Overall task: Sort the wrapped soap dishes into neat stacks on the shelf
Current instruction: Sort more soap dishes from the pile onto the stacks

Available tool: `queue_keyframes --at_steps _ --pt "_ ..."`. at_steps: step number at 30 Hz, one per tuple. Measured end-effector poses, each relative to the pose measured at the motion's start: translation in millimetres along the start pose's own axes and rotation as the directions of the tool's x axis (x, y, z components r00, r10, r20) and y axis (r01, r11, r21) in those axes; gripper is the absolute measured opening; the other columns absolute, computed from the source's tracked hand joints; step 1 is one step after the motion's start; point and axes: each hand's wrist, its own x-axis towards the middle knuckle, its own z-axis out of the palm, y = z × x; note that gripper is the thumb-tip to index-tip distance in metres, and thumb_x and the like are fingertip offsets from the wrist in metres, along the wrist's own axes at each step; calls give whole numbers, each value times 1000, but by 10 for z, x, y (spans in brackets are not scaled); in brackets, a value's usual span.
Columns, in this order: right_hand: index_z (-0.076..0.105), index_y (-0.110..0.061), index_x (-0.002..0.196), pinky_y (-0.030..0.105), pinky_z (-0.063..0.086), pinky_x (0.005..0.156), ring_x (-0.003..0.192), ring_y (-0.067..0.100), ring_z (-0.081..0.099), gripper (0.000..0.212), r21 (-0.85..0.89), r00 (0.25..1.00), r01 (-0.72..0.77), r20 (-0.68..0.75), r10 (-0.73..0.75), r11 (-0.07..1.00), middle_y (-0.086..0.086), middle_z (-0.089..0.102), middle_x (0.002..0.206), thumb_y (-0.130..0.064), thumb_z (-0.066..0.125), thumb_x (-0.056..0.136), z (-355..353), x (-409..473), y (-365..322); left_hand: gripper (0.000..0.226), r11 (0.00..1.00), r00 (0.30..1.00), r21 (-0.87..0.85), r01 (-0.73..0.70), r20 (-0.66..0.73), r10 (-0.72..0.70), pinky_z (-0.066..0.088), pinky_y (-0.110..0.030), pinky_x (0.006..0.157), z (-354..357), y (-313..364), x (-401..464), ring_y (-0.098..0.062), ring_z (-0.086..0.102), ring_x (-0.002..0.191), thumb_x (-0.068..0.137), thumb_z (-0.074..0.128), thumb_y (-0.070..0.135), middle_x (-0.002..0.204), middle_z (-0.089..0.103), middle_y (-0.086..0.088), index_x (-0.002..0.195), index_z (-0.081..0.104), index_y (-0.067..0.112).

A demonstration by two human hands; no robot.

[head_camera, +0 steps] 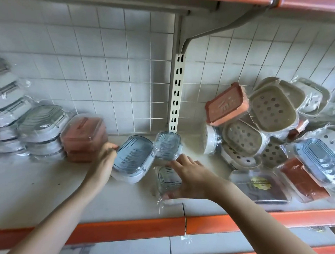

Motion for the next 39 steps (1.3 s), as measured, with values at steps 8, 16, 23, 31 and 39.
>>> queue_keyframes --at_steps 8,16,23,31,39 --pt "32 -20 136 43 39 90 118 30 44 103 -80 992 -100 -82 93 992 4 45 130 -87 17 60 186 42 -209 29 991 989 75 113 -103 -105 37 -21 60 -195 -132 -330 -11 49 74 74 41 26 82 54 -1 97 52 13" --pt "21 -34 144 35 30 103 128 19 36 89 198 1000 9 -2 -9 980 -6 41 140 -65 62 71 149 -57 -104 12 962 988 242 128 -114 -103 53 -50 70 -116 -201 -429 -34 60 89 81 47 23 88 62 -7 91 53 24" --pt "28 -33 143 33 33 101 125 19 42 89 140 984 -68 -155 89 988 -7 47 135 -76 44 66 270 -90 -114 74 661 992 745 -87 3 128 49 -42 79 43 -144 -556 -36 56 100 70 29 66 104 62 -13 117 54 14" --pt "48 -25 133 42 44 88 111 27 55 81 150 929 -173 -302 212 973 1 59 119 -70 47 66 363 -155 -217 79 622 989 780 -69 -29 146 48 -40 79 126 -114 -643 -35 53 101 62 33 67 106 56 -9 120 53 17" --pt "37 -36 135 37 37 97 124 20 43 72 261 924 -239 -235 302 935 -6 47 132 -67 58 74 273 -156 -419 64 651 967 754 -86 -95 238 51 -41 69 -274 -142 -754 -35 59 85 62 44 57 91 58 -8 109 60 17"
